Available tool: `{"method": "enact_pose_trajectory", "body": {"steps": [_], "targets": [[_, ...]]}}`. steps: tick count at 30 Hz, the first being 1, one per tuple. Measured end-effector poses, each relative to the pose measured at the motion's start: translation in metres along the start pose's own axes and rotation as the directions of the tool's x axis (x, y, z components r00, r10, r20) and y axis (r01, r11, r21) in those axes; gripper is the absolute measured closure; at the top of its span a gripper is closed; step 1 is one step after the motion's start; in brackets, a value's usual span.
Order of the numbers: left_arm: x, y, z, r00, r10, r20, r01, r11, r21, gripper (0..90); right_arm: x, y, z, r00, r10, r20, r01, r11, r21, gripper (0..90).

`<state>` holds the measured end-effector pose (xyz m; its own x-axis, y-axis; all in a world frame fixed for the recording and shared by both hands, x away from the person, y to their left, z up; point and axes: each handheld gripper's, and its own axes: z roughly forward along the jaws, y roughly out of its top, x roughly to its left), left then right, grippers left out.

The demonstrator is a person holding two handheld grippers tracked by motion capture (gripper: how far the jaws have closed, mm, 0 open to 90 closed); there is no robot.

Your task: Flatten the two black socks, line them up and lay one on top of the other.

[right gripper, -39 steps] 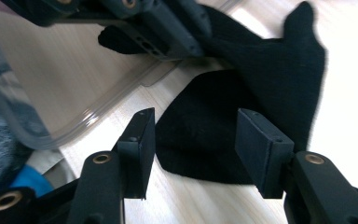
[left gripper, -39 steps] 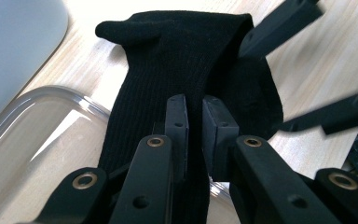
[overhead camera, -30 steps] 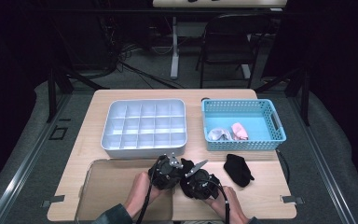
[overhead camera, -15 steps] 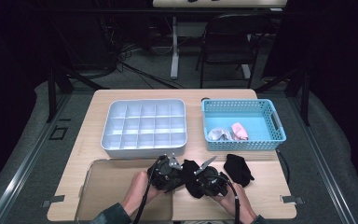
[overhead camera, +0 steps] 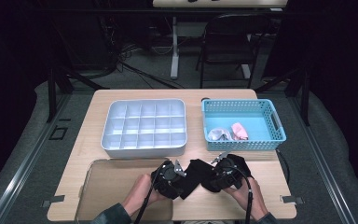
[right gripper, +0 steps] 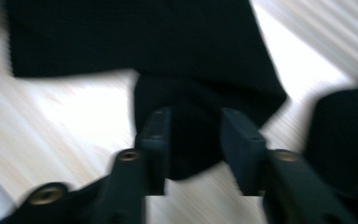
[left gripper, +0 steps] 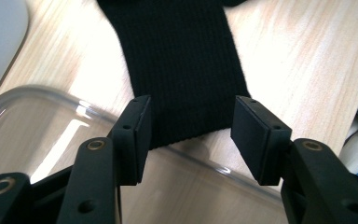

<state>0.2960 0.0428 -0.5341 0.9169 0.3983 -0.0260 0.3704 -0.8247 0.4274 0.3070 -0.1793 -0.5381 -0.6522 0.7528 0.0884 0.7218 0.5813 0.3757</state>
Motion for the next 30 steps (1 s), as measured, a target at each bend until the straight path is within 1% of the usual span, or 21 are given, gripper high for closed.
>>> {"method": "enact_pose_trajectory", "body": {"steps": [1,2,3,4,5,6,8,9,10,11,12,13,14,16,18,19,25,26,27,28,30], "targets": [[-0.001,0.000,0.001,1.0000,0.007,-0.003,-0.007,1.0000,-0.003,46.2,0.004,0.001,0.003,1.0000,0.003,0.001,-0.003,1.000,-0.017,58.1],[-0.003,0.001,0.003,0.9999,0.017,-0.001,-0.017,0.9999,0.002,45.6,0.005,0.002,0.004,0.9999,-0.015,0.006,0.015,1.000,0.005,56.7],[-0.005,0.002,0.004,0.9996,0.026,0.007,-0.026,0.9997,0.003,45.3,0.005,0.003,0.007,0.9997,-0.019,0.016,0.019,1.000,0.017,56.9],[-0.006,0.003,0.005,0.9994,0.033,0.007,-0.033,0.9994,0.006,45.0,0.006,0.002,0.012,0.9998,-0.010,0.019,0.010,1.000,0.006,57.0],[-0.007,0.003,0.006,0.9992,0.039,0.008,-0.039,0.9992,0.006,44.5,0.005,0.002,0.014,0.9998,-0.004,0.021,0.004,1.000,0.011,57.5],[-0.008,0.004,0.007,0.9987,0.048,0.016,-0.048,0.9988,0.011,44.3,0.004,0.002,0.014,0.9995,-0.012,0.029,0.012,1.000,0.018,58.2],[-0.010,0.004,0.009,0.9979,0.063,0.018,-0.063,0.9980,0.010,44.1,0.003,0.002,0.014,0.9995,-0.004,0.032,0.004,1.000,0.011,59.8],[-0.011,0.005,0.010,0.9973,0.071,0.019,-0.072,0.9973,0.014,44.0,0.002,0.002,0.013,0.9994,-0.012,0.033,0.011,1.000,0.020,60.5],[-0.012,0.005,0.012,0.9968,0.077,0.020,-0.078,0.9968,0.017,44.0,0.001,0.002,0.014,0.9991,-0.009,0.041,0.008,1.000,0.017,61.2],[-0.013,0.005,0.013,0.9966,0.080,0.019,-0.080,0.9965,0.022,44.0,0.002,0.001,0.016,0.9992,0.020,0.034,-0.019,1.000,-0.012,61.4],[-0.014,0.005,0.015,0.9967,0.080,0.019,-0.080,0.9966,0.019,44.0,0.003,0.000,0.017,0.9991,0.037,0.019,-0.036,0.999,-0.035,61.5],[-0.015,0.006,0.016,0.9961,0.086,0.019,-0.087,0.9958,0.028,44.0,0.003,0.000,0.017,0.9991,0.041,0.014,-0.040,0.998,-0.040,61.5],[-0.015,0.006,0.017,0.9959,0.088,0.020,-0.088,0.9956,0.030,44.0,0.002,0.000,0.017,0.9993,0.032,0.018,-0.031,0.999,-0.034,61.5],[-0.016,0.006,0.018,0.9951,0.097,0.019,-0.098,0.9945,0.037,44.4,0.002,0.000,0.017,0.9993,0.032,0.017,-0.031,0.999,-0.035,61.5],[-0.017,0.006,0.019,0.9952,0.097,0.016,-0.097,0.9945,0.040,45.2,0.002,0.000,0.017,0.9994,0.031,0.017,-0.031,0.999,-0.036,61.5],[-0.017,0.006,0.020,0.9949,0.100,0.016,-0.100,0.9941,0.040,45.7,-0.001,0.002,0.014,0.9994,-0.005,0.034,0.005,1.000,0.014,61.5],[-0.021,0.006,0.022,0.9927,0.121,-0.008,-0.120,0.9913,0.053,49.4,-0.001,0.001,0.014,0.9996,-0.001,0.029,0.001,1.000,0.008,61.7],[-0.020,0.006,0.022,0.9924,0.122,-0.014,-0.121,0.9910,0.056,50.8,0.000,0.001,0.014,0.9997,0.002,0.025,-0.002,1.000,0.005,61.7],[-0.021,0.006,0.022,0.9925,0.121,-0.019,-0.119,0.9913,0.055,52.5,-0.001,0.002,0.013,0.9997,-0.009,0.024,0.009,1.000,0.020,61.7],[-0.021,0.005,0.022,0.9928,0.117,-0.026,-0.116,0.9917,0.056,54.1,0.000,0.001,0.014,0.9997,0.005,0.022,-0.005,1.000,0.007,61.8],[-0.021,0.005,0.022,0.9921,0.118,-0.042,-0.115,0.9917,0.057,58.5,0.001,0.000,0.014,0.9998,0.001,0.022,-0.002,1.000,0.013,62.3]]}}
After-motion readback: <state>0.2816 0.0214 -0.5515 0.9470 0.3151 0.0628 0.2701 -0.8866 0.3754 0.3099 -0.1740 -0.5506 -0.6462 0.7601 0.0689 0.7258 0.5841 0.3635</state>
